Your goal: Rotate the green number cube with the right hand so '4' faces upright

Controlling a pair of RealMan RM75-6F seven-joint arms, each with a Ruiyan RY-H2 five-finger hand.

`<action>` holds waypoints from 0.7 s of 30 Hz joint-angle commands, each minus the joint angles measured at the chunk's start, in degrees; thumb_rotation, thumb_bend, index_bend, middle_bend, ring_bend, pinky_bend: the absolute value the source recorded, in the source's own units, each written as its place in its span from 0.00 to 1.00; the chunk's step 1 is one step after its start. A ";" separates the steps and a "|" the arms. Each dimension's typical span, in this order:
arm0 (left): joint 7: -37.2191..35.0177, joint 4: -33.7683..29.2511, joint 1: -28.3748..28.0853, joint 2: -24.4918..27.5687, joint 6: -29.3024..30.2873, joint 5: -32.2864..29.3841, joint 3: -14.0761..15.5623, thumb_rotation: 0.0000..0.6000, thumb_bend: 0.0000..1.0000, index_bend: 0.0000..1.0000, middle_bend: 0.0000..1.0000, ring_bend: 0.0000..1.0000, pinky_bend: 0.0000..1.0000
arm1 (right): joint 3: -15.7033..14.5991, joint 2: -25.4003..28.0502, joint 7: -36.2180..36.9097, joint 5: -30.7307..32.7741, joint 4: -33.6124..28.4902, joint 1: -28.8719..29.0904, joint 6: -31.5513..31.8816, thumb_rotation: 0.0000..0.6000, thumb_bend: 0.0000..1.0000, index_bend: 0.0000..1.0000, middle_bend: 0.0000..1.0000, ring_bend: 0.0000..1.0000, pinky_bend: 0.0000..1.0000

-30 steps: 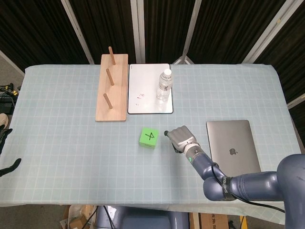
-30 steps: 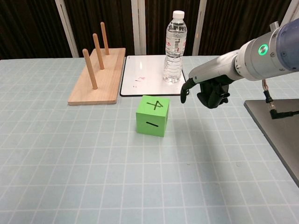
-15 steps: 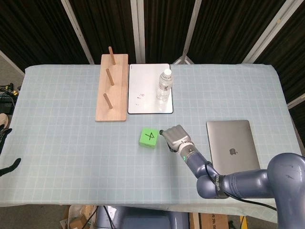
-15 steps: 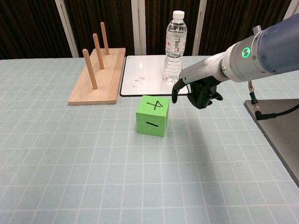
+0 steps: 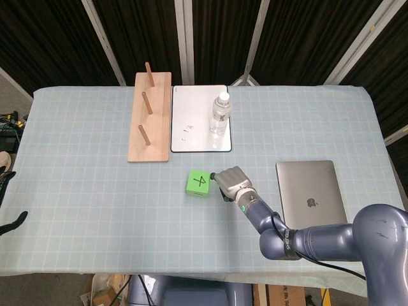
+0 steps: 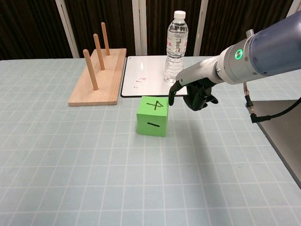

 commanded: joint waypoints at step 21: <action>0.17 0.02 -0.09 -0.10 -0.17 -0.29 -0.13 1.00 0.31 0.12 0.00 0.00 0.00 | 2.60 -5.55 4.71 -0.88 10.60 0.54 -5.56 1.00 0.87 0.22 0.84 0.81 0.67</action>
